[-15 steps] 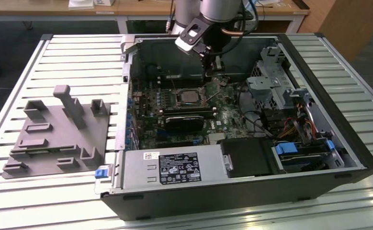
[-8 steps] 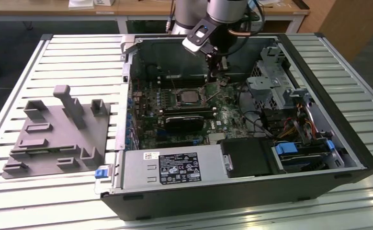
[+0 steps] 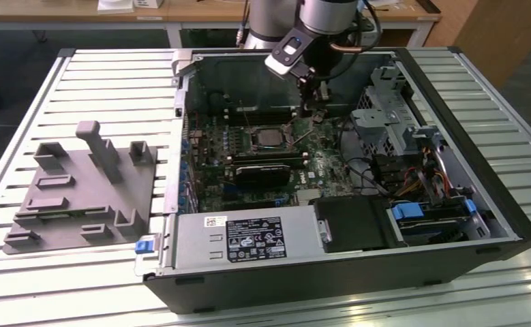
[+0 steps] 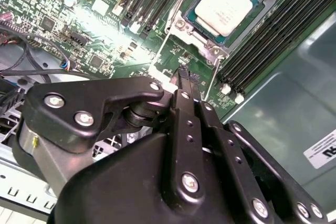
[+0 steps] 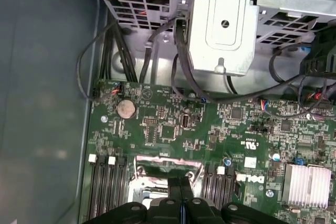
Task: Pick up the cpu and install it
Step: 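Close the cpu cover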
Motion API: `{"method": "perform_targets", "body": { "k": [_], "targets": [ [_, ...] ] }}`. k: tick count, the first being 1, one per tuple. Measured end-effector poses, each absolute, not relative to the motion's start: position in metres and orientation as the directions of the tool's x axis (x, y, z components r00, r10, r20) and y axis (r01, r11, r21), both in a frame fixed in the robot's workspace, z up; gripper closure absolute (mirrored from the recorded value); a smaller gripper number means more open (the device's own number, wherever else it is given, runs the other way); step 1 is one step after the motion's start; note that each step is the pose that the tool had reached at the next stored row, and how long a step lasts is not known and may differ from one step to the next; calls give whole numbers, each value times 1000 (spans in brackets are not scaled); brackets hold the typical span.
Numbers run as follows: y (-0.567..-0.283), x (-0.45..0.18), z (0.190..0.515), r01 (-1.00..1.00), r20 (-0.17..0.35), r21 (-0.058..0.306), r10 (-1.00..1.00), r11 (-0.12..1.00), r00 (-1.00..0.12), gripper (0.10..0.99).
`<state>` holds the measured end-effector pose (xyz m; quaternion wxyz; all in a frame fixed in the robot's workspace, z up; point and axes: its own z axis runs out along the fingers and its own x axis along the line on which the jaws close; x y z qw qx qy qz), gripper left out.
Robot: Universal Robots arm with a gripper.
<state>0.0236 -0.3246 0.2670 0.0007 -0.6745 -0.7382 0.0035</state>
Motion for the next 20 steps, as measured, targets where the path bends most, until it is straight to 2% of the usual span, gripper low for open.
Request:
{"method": "perform_targets", "body": {
  "k": [20],
  "targets": [
    [-321,40,260,998,-4,-6,998,62,-62,980]
  ]
}}
